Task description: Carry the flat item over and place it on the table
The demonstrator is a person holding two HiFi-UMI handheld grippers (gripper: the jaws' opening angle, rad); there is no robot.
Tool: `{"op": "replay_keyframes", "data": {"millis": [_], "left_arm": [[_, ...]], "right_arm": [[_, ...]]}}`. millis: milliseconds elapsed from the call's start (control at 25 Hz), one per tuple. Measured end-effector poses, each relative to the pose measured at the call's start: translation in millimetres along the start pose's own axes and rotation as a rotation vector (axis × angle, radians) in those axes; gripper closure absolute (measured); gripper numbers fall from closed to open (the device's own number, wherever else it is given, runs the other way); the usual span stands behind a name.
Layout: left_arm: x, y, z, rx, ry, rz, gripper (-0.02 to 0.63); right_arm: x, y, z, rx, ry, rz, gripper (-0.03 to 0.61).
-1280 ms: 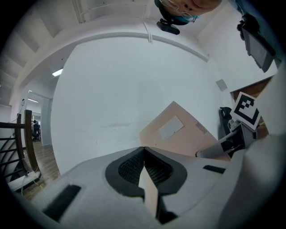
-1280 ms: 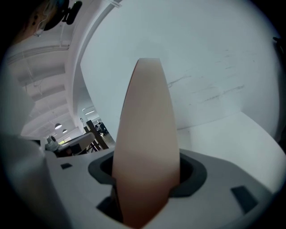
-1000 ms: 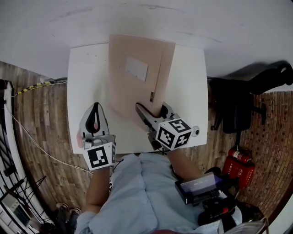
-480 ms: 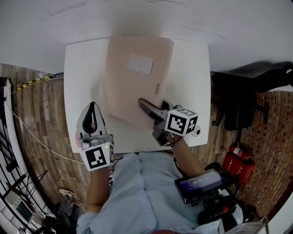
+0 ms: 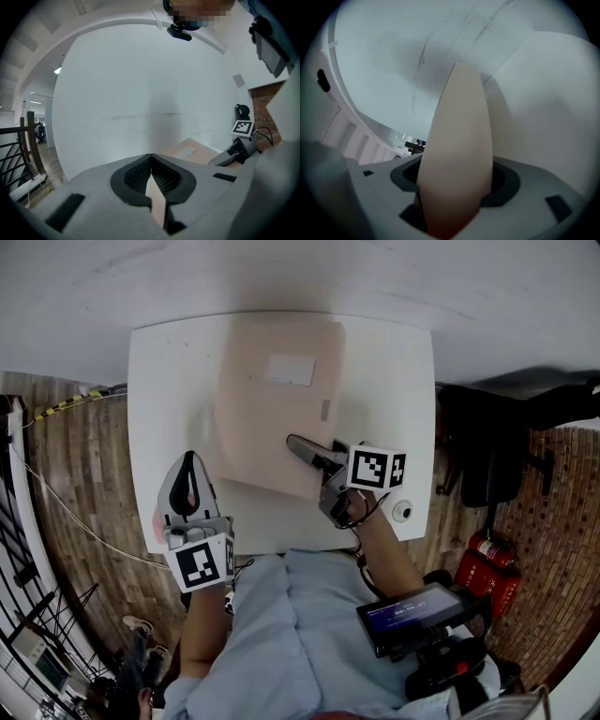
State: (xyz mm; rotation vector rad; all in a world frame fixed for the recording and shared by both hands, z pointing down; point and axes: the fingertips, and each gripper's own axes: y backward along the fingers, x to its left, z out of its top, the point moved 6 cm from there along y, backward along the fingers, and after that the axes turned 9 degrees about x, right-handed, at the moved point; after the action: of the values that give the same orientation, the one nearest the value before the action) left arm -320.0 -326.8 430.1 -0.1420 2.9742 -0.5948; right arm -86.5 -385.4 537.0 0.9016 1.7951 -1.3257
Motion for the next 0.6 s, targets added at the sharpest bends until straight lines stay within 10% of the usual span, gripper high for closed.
{"op": "replay_keyframes", "data": {"millis": [600], "left_arm": [[-1.4,-4.6,-3.5,0.021,0.007,0.025,0.604]], "right_arm": [[-17.6,-0.6,13.8,0.049,0.118,-0.183,0.162]]}}
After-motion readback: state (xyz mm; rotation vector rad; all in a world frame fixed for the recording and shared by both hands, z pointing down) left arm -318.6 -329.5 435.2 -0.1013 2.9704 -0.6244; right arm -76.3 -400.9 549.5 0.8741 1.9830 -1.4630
